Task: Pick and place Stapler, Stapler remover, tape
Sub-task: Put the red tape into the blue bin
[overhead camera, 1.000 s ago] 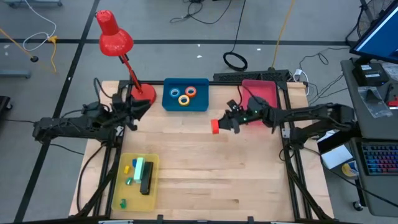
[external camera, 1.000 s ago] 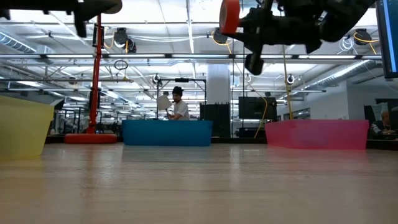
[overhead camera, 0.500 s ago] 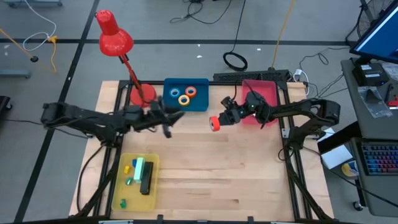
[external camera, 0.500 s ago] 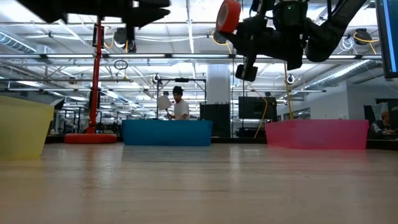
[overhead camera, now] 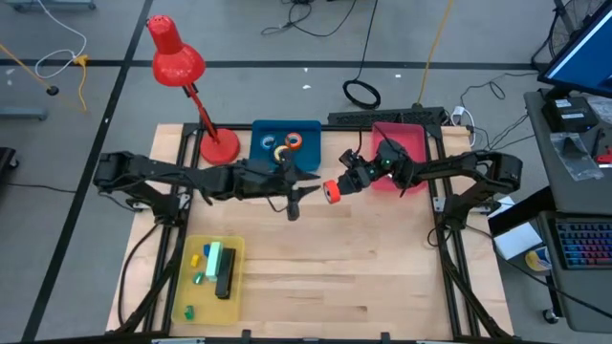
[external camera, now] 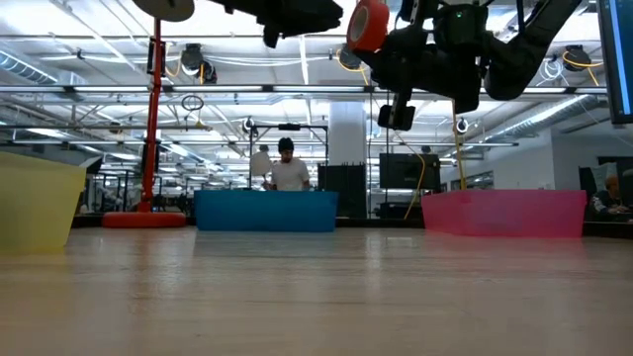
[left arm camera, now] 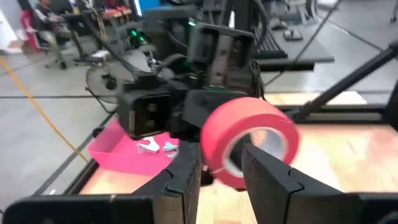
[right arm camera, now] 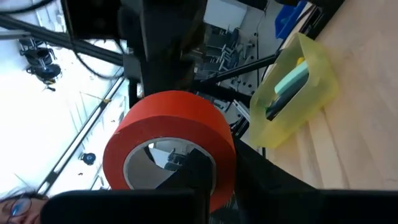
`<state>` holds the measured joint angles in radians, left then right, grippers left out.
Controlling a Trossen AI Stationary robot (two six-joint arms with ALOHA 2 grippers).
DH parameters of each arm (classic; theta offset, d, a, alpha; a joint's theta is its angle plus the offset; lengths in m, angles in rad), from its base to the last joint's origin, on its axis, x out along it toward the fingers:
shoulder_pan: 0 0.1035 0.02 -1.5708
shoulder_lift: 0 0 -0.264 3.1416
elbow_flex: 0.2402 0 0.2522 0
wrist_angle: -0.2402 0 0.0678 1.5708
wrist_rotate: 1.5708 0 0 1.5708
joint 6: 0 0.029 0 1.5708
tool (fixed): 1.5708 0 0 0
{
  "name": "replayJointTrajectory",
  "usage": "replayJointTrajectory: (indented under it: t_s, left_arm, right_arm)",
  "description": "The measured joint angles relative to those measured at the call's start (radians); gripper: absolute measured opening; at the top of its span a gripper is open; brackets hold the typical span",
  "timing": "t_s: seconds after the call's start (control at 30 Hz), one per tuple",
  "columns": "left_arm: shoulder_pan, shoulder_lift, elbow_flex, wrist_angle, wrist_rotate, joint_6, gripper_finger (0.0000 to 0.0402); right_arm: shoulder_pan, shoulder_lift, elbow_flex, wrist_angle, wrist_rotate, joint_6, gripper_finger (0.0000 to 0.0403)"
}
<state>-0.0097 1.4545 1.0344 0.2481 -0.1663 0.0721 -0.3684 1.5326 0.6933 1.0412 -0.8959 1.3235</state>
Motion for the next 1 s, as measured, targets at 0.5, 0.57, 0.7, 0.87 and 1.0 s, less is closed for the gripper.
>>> replayJointTrajectory:
  t_s: [0.5,0.57,0.7,0.87,1.0]
  left_arm:
    - [0.003,0.045,0.043,-0.113,-0.001,0.065,0.012]
    - [0.003,0.07,0.042,-0.09,-0.002,0.064,0.012]
    - [0.003,0.099,0.042,-0.077,-0.011,0.062,0.012]
    - [0.003,0.102,0.042,-0.067,-0.055,0.058,0.012]
    - [0.004,0.103,0.042,-0.066,-0.076,0.053,0.012]
  right_arm:
    - [-0.024,0.0,0.0,-0.087,0.002,0.0,0.0029]
    - [-0.021,0.0,0.0,-0.089,0.004,0.001,0.0029]
    - [-0.017,0.0,-0.002,-0.114,0.001,0.002,0.0029]
    - [-0.018,-0.001,-0.002,-0.118,0.01,0.002,0.0029]
    - [-0.018,0.0,-0.002,-0.119,0.013,0.002,0.0029]
